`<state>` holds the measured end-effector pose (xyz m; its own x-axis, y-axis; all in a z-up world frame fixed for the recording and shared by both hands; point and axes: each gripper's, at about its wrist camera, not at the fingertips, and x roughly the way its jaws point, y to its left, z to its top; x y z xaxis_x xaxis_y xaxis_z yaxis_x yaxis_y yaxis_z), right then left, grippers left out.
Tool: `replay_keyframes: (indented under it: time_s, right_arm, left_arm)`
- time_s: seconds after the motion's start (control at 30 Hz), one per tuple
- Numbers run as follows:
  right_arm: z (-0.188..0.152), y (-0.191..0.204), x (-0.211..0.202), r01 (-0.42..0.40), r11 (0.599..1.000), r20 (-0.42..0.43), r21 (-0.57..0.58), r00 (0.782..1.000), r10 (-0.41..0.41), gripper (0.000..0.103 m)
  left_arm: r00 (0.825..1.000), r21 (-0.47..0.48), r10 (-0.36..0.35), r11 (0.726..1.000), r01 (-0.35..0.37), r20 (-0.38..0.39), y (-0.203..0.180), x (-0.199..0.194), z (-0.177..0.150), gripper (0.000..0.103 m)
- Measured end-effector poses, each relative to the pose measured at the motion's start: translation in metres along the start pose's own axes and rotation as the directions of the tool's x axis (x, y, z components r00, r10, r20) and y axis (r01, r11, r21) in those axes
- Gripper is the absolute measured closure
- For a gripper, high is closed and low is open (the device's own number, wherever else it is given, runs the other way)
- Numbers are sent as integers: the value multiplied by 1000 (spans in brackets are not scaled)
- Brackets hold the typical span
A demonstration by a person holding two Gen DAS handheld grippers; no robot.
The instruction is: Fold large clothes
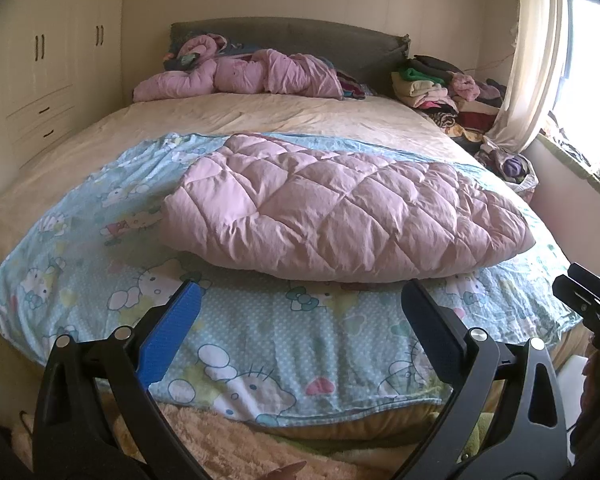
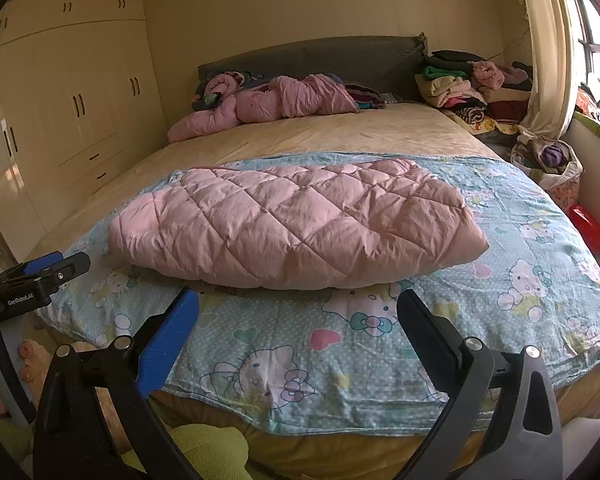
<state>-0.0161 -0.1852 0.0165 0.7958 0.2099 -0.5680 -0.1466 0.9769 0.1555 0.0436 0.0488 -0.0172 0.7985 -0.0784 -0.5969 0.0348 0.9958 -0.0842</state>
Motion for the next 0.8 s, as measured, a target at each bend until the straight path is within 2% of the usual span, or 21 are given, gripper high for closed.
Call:
replay_keyframes:
  time_s: [0.8]
  right_arm:
    - [0, 2, 0, -2, 1000, -3, -3, 1000, 2, 4]
  left_arm:
    - [1000, -4, 4, 1000, -4, 2, 2, -2, -1, 9]
